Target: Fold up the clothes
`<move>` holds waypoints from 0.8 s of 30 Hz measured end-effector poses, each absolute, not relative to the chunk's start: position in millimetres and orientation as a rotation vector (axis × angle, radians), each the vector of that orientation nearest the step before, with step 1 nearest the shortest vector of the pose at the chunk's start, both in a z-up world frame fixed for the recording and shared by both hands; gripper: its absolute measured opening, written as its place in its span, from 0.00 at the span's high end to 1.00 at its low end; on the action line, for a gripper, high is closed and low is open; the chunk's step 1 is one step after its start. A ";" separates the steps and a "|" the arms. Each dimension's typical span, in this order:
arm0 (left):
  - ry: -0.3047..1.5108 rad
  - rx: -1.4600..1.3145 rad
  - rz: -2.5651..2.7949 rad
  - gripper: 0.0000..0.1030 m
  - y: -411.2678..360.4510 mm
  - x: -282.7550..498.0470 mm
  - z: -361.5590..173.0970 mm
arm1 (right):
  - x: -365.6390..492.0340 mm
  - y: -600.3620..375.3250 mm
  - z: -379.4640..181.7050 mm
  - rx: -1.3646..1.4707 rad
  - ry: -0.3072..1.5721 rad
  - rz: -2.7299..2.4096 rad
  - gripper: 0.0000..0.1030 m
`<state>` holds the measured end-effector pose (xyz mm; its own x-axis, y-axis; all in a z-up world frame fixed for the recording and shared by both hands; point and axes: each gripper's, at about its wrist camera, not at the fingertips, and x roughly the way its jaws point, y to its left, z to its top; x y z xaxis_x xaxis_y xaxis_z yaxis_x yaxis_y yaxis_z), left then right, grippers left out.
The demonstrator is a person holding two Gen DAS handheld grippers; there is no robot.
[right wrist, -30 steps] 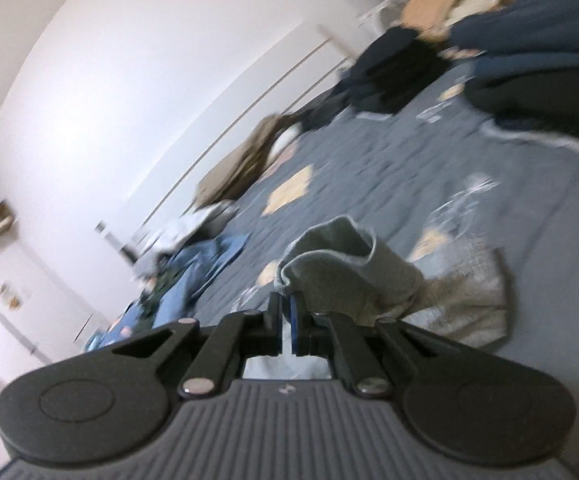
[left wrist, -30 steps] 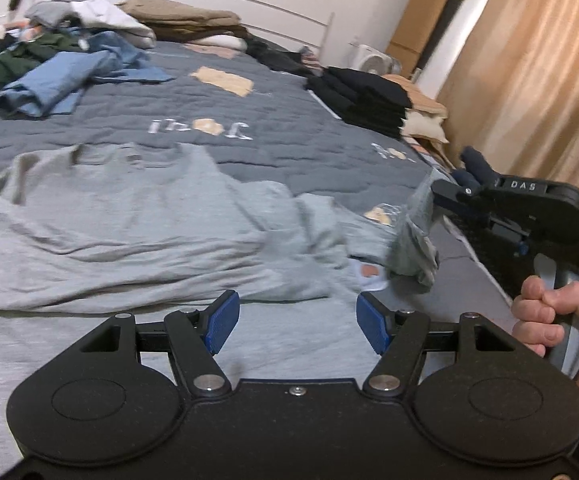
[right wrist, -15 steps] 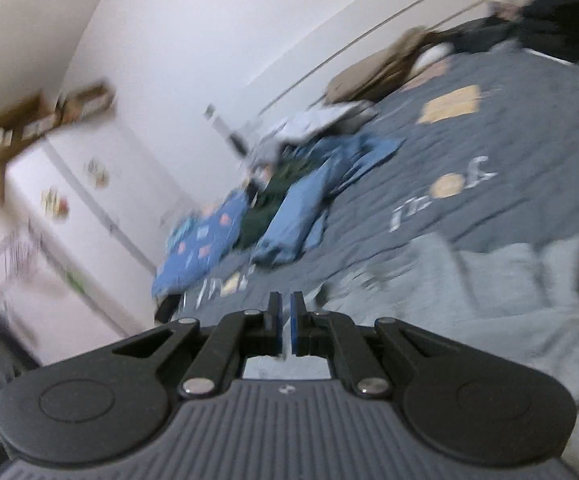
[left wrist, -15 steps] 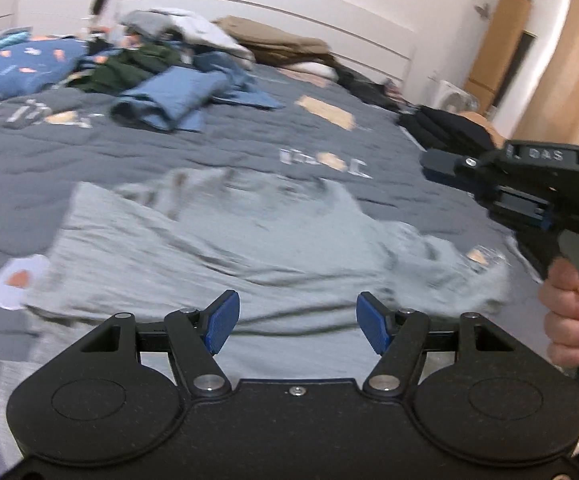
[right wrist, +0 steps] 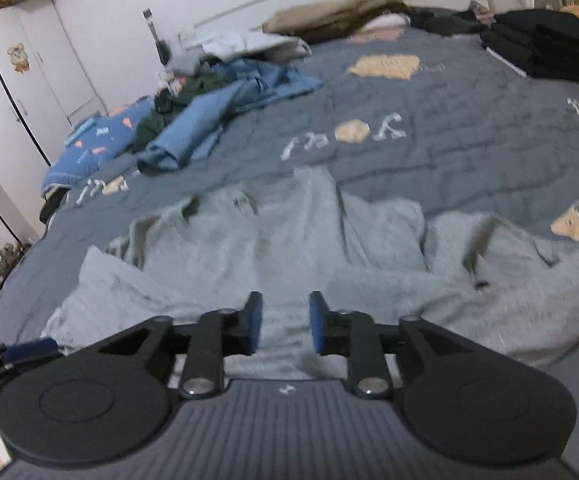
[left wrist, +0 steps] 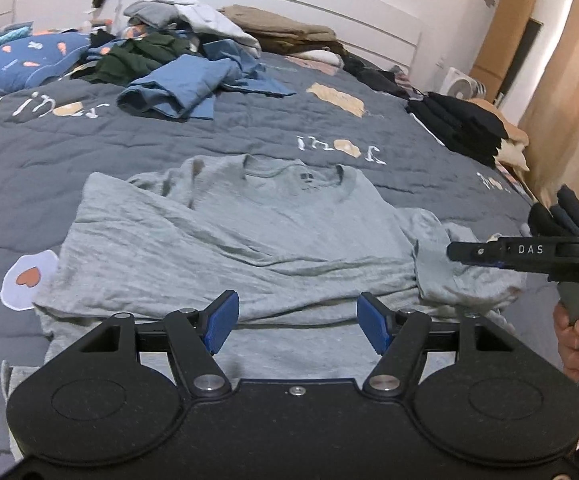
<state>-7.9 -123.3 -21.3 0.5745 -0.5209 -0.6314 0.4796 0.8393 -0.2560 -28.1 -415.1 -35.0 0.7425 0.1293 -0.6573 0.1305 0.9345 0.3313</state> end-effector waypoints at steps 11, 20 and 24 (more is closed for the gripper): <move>0.753 -0.012 -0.640 0.33 -158.0 -18.4 -25.7 | -53.8 -462.5 -67.9 0.794 0.801 -0.059 0.62; 0.759 0.006 -0.667 0.32 -176.4 -23.4 -28.6 | -72.4 -468.0 -54.1 0.679 0.798 -0.130 0.41; 0.755 0.013 -0.670 0.32 -178.8 -25.6 -28.9 | -72.9 -477.9 -67.4 0.785 0.803 -0.134 0.41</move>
<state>-25.6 -178.8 -28.9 0.5324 -0.5576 -0.6369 0.5663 0.7939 -0.2216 -72.9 -477.9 -67.4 0.7027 0.1753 -0.6895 0.3904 0.7152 0.5797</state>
